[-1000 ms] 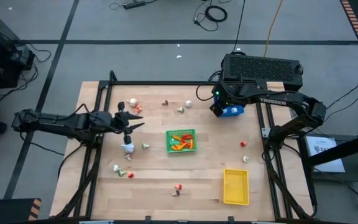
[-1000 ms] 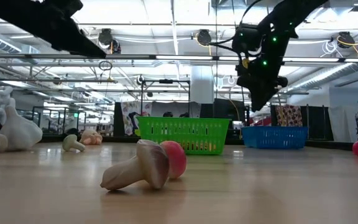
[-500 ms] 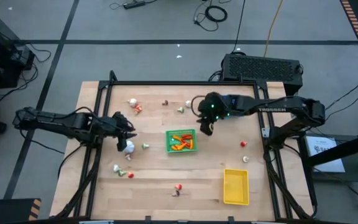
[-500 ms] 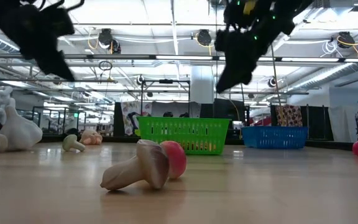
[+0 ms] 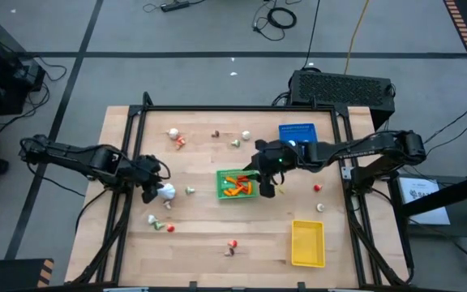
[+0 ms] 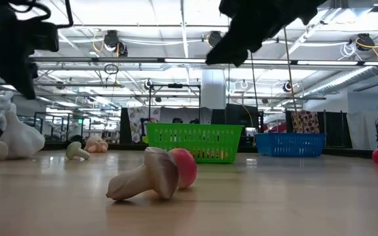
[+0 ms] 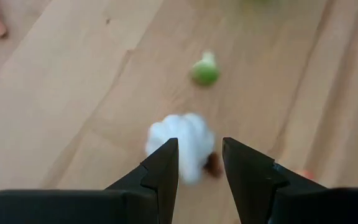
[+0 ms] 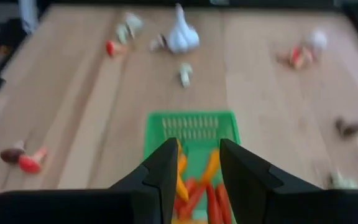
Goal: Sort produce into baskets
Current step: Put the garlic into the blue bin
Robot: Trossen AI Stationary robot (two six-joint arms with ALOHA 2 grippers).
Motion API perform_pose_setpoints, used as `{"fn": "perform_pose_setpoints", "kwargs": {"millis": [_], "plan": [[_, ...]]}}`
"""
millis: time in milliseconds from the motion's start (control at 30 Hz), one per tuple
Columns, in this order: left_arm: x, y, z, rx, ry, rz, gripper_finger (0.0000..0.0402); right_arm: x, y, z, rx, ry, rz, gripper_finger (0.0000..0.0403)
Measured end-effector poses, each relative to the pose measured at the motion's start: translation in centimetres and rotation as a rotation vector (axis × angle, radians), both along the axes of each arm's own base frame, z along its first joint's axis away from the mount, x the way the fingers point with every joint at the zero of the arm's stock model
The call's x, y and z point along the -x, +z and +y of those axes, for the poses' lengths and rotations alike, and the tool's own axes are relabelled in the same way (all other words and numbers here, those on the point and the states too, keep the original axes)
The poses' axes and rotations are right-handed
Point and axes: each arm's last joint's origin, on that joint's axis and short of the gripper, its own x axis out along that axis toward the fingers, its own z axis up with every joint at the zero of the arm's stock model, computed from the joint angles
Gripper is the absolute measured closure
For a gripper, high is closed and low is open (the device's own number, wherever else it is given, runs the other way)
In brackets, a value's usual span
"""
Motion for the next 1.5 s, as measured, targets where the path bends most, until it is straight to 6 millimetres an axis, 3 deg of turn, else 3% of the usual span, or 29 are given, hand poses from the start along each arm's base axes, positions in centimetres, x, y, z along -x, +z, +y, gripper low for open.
{"fn": "perform_pose_setpoints", "kwargs": {"millis": [167,300,1500], "plan": [[0.1,-0.7,0.1,-0.040,-0.038,0.050,0.0270,0.1,-1.4,0.8,0.066,0.065,-0.105,0.0291],[0.2,-0.7,0.0,-0.060,-0.074,0.055,0.0270,0.5,-2.2,0.7,0.068,0.063,-0.075,0.0291],[-2.1,-2.7,-0.7,-0.038,-0.186,0.263,0.0270,0.6,-2.5,0.6,0.111,0.091,-0.046,0.0291]]}}
